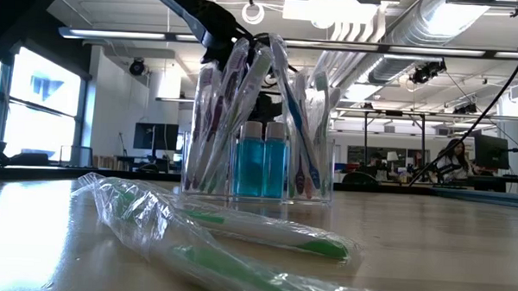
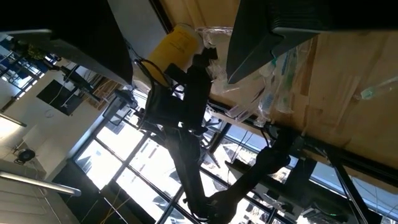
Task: Pick & Place toothbrushing station
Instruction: Put the purple toothbrush into the transparent organizer
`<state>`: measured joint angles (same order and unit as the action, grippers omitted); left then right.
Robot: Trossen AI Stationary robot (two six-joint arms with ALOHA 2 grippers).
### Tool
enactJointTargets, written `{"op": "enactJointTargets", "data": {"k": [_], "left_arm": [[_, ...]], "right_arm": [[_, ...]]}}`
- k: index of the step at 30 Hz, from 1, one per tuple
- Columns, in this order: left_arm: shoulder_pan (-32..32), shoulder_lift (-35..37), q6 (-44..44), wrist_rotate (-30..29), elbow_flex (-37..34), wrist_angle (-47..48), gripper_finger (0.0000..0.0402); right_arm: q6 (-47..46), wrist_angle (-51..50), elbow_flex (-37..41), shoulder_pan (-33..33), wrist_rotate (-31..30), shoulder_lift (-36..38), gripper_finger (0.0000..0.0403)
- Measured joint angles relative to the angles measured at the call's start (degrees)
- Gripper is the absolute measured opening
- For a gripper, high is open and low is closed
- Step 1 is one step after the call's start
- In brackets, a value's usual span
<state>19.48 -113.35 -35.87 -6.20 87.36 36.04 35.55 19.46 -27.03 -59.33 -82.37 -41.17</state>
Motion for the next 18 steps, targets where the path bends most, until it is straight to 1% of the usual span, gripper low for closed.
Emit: {"op": "enactJointTargets", "data": {"k": [4, 8, 10, 12, 15, 16, 18], "left_arm": [[0.0, -0.2, -6.1, -0.4, 0.0, -0.6, 0.0158], [0.0, -0.2, -9.6, -3.7, 0.0, -0.6, 0.0158], [0.0, -0.2, -12.7, -4.7, 0.0, -0.6, 0.0158], [0.1, -0.2, -15.4, -4.8, 0.0, -0.6, 0.0158], [0.0, -0.6, -15.9, -4.7, 0.0, -0.6, 0.0157], [0.0, -1.0, -15.9, -4.3, 0.1, -0.7, 0.0157], [0.0, -1.7, -16.0, -1.6, 0.0, 0.3, 0.0157]], "right_arm": [[0.0, 0.0, 0.0, 0.0, 0.0, 0.0, 0.0254], [0.0, 0.0, 0.0, 0.0, 0.0, 0.0, 0.0254], [0.0, 0.0, 0.0, 0.0, 0.0, 0.0, 0.0254], [0.0, 0.0, 0.0, 0.0, 0.0, 0.0, 0.0254], [-0.8, 0.0, 0.0, 0.0, 0.0, 0.0, 0.0254], [-1.0, 0.0, 0.0, 0.0, 0.0, 0.0, 0.0254], [-1.0, -0.2, 0.0, 0.0, -0.1, 0.0, 0.0254]]}}
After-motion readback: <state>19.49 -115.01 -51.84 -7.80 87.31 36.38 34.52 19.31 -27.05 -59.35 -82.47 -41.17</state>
